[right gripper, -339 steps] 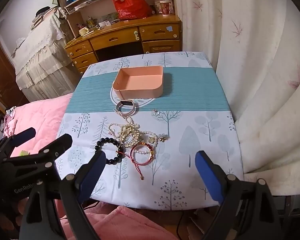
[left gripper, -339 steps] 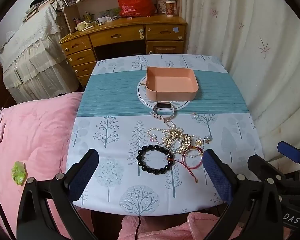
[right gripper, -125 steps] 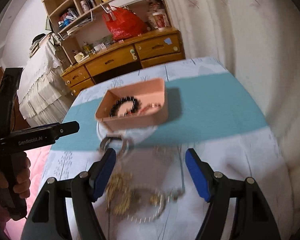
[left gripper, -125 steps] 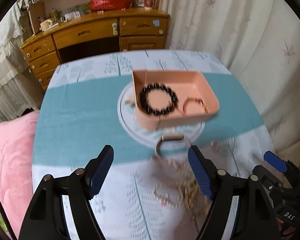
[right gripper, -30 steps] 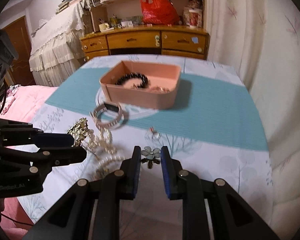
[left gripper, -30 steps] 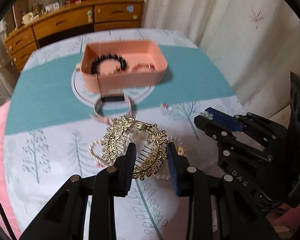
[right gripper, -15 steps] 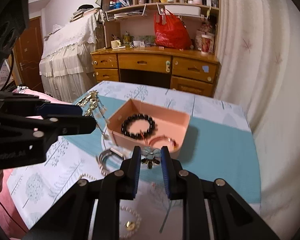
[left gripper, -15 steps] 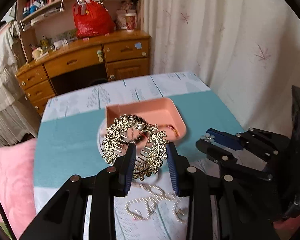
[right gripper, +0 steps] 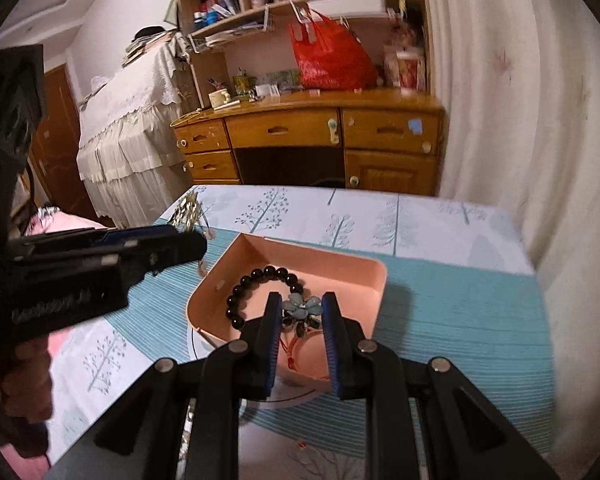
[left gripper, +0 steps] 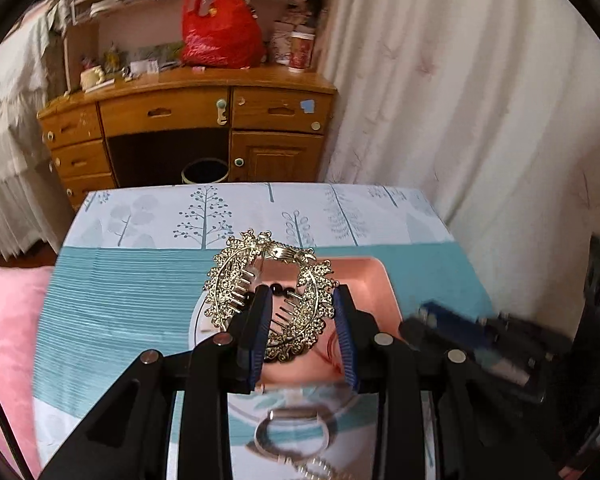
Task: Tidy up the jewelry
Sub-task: 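Carry the gold hair comb into the pink tray and open the left tool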
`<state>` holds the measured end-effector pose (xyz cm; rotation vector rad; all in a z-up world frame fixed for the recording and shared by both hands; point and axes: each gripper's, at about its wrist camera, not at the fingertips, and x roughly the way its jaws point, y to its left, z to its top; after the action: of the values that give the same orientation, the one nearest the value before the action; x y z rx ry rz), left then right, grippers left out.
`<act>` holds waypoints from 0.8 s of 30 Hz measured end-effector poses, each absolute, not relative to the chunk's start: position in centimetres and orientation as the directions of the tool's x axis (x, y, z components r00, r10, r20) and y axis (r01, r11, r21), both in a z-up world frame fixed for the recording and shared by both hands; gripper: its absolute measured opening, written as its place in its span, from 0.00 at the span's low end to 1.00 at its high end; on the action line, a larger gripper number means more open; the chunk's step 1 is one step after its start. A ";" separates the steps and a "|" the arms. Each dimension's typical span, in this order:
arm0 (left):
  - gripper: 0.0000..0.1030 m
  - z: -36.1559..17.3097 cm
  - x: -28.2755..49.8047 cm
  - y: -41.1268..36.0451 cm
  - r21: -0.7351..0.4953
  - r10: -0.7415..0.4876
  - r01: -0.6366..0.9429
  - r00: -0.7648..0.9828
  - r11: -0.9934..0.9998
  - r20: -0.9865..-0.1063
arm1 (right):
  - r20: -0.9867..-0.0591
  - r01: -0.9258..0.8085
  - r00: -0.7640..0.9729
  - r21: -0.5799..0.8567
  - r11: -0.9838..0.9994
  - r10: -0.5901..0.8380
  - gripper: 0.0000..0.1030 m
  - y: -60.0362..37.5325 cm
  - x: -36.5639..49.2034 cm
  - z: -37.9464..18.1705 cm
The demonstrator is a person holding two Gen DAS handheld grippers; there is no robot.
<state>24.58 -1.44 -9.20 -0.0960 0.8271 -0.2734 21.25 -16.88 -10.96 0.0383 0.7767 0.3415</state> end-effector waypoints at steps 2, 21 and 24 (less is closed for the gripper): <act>0.29 -9.8 25.4 -1.2 -0.212 -0.291 0.200 0.634 0.957 -0.716 | -0.693 -0.280 0.644 0.182 0.943 0.325 0.19 -16.9 21.9 -11.6; 0.71 -10.6 26.3 1.2 -0.193 -0.219 0.108 0.587 0.975 -0.779 | -0.767 -0.162 0.521 0.342 0.926 0.374 0.47 -17.9 24.3 -13.9; 0.71 -11.2 25.5 1.8 -0.195 -0.213 0.094 0.577 0.976 -0.789 | -0.758 -0.161 0.528 0.354 0.921 0.383 0.52 -18.1 23.7 -13.7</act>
<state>25.54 1.78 -11.16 -0.1369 0.9395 -0.1800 23.69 -18.10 -13.73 0.2532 0.9627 0.3289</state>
